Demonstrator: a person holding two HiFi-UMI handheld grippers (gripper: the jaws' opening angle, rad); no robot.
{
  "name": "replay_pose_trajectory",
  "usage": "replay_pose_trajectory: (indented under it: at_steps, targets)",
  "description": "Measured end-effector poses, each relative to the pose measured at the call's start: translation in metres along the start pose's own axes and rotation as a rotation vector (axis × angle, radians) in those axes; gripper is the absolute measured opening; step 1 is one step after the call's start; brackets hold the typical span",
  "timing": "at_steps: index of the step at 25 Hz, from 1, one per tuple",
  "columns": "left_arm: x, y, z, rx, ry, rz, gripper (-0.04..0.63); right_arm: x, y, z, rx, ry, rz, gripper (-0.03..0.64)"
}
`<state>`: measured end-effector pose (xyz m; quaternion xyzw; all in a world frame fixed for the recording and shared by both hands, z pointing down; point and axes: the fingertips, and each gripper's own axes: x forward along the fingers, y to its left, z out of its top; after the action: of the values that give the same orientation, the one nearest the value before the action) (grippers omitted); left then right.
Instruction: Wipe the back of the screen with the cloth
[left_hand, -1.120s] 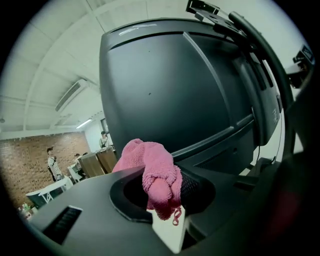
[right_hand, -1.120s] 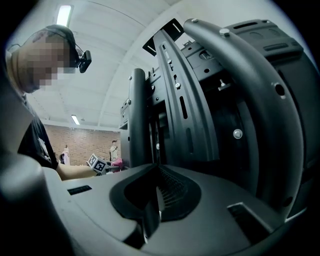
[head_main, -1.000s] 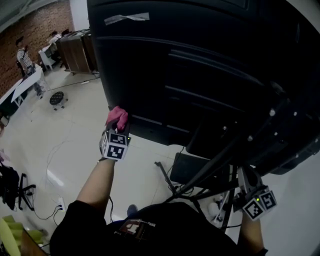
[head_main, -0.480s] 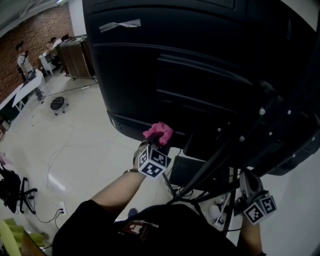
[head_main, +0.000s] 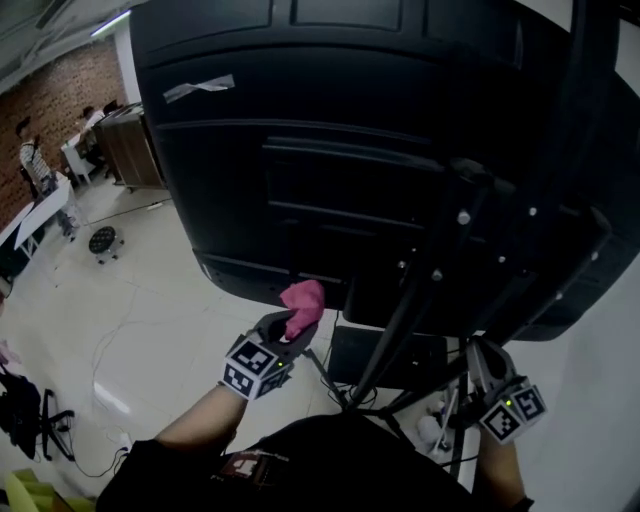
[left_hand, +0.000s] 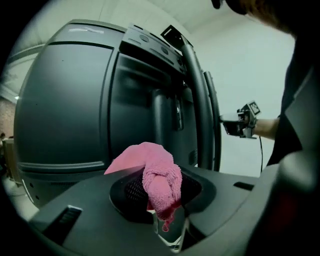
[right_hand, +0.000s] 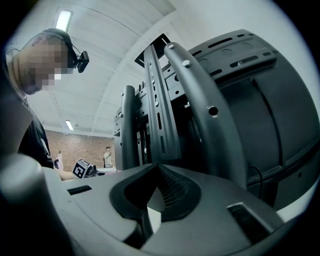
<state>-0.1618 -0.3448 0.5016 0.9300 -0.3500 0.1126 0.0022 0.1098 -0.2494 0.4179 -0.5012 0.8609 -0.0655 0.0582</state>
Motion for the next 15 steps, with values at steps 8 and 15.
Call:
replay_pose_trajectory:
  at_steps: [8, 15]
  targets:
    - [-0.017, -0.086, 0.043, -0.124, -0.098, -0.166, 0.097, -0.024, -0.005, 0.02, -0.015, -0.032, 0.132, 0.003]
    - [0.003, -0.182, 0.102, -0.129, -0.194, -0.235, 0.097, -0.087, -0.045, 0.08, -0.061, -0.078, 0.218, 0.003]
